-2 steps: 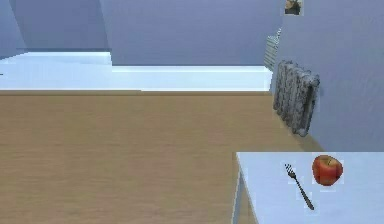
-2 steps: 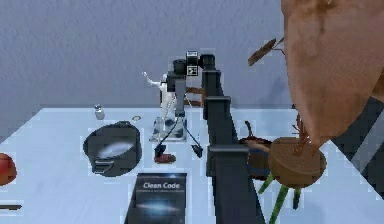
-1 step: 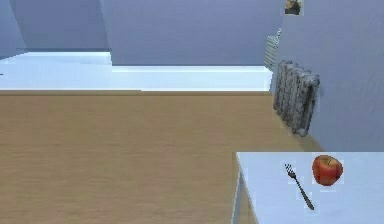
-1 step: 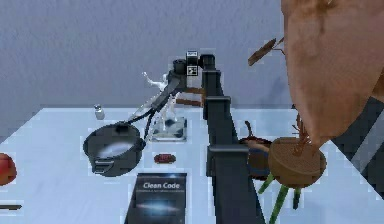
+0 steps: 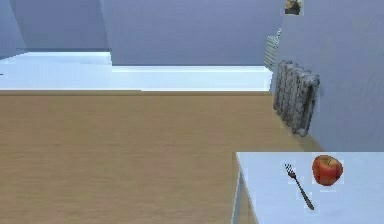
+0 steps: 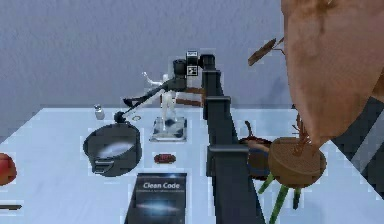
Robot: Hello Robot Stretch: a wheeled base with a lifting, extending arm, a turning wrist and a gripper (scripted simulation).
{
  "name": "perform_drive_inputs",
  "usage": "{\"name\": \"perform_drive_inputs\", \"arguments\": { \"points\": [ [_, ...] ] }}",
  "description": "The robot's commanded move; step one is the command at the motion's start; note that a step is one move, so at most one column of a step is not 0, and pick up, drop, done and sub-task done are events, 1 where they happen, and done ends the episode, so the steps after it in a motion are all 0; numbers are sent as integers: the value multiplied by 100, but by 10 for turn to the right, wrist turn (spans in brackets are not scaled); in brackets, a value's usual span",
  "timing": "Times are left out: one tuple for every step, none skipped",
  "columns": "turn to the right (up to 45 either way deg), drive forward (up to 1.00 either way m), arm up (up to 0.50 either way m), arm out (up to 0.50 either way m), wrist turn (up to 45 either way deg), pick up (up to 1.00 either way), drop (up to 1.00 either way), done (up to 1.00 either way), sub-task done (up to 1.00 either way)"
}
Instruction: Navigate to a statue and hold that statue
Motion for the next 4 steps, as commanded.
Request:
{"name": "perform_drive_inputs", "arguments": {
  "points": [
    [0,0,0,0,450,0,0,0,0],
    [0,0,0,0,360,0,0,0,0],
    [0,0,-30,0,0,0,0,0,0],
    [0,0,0,0,0,100,0,0,0]
  ]
}}
